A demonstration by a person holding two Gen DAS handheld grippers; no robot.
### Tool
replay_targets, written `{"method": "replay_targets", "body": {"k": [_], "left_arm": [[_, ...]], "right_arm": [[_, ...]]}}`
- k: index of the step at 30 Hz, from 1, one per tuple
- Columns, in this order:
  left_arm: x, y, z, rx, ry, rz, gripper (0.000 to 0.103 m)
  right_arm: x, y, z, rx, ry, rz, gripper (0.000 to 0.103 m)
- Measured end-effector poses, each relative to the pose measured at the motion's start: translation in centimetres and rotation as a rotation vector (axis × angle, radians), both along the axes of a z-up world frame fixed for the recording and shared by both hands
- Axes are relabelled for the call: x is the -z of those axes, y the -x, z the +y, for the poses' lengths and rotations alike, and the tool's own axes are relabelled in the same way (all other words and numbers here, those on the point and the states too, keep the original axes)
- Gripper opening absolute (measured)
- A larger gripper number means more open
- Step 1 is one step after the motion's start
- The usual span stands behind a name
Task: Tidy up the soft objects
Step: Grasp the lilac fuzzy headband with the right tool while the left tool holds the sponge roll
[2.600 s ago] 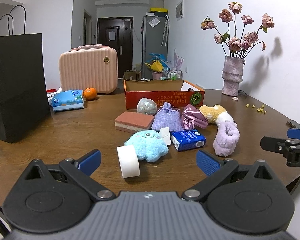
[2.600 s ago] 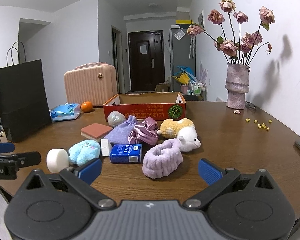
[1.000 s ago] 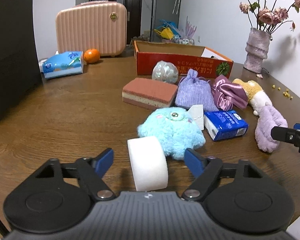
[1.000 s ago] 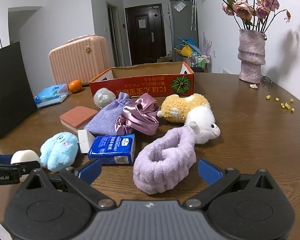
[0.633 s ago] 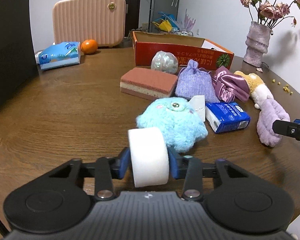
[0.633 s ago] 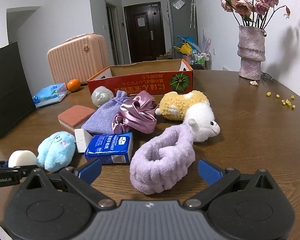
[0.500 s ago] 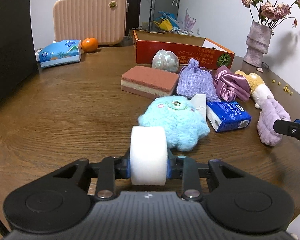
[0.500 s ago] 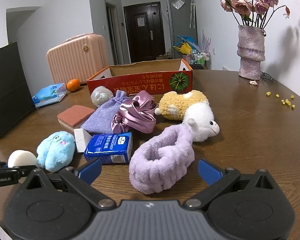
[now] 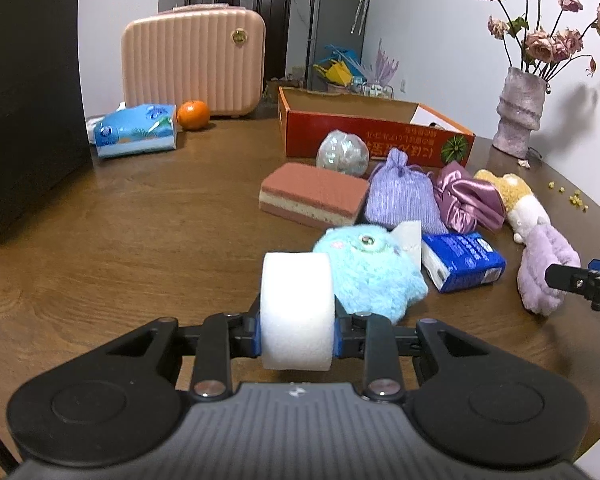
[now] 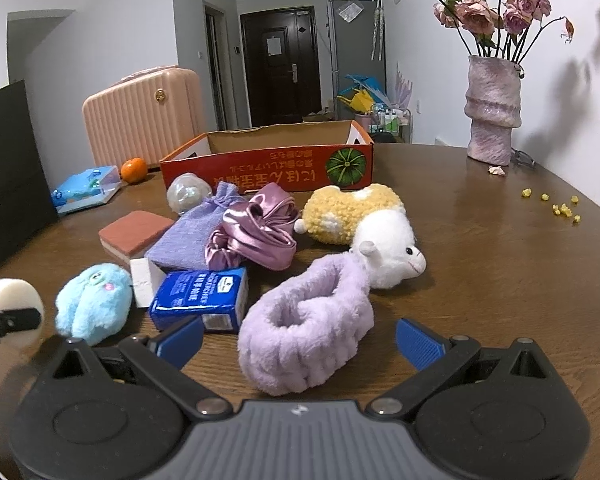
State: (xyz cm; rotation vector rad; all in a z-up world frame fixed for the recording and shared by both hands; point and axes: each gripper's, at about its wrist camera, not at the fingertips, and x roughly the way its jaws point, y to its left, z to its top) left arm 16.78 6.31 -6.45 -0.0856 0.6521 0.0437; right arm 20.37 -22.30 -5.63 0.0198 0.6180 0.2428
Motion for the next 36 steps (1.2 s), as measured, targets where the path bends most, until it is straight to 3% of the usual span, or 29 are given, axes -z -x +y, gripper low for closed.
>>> {"method": "replay_targets", "body": {"k": [10, 22, 24, 36], "left_arm": [[-1.0, -0.4, -0.4, 0.007, -0.004, -0.043, 0.03], [-1.3, -1.0, -1.2, 0.03, -0.013, -0.058, 0.03], [-1.3, -1.1, -1.3, 0.033, -0.014, -0.058, 0.03], [-1.4, -1.3, -1.7, 0.045, -0.019, -0.062, 0.03]], "right_arm": [[0.8, -2.1, 0.6, 0.014, 0.048, -0.002, 0.101], [1.9, -3.3, 1.2, 0.003, 0.082, 0.017, 0.086], [1.9, -3.3, 1.2, -0.002, 0.085, 0.015, 0.076], [2.1, -3.0, 1.5, -0.036, 0.094, 0.021, 0.051]]}}
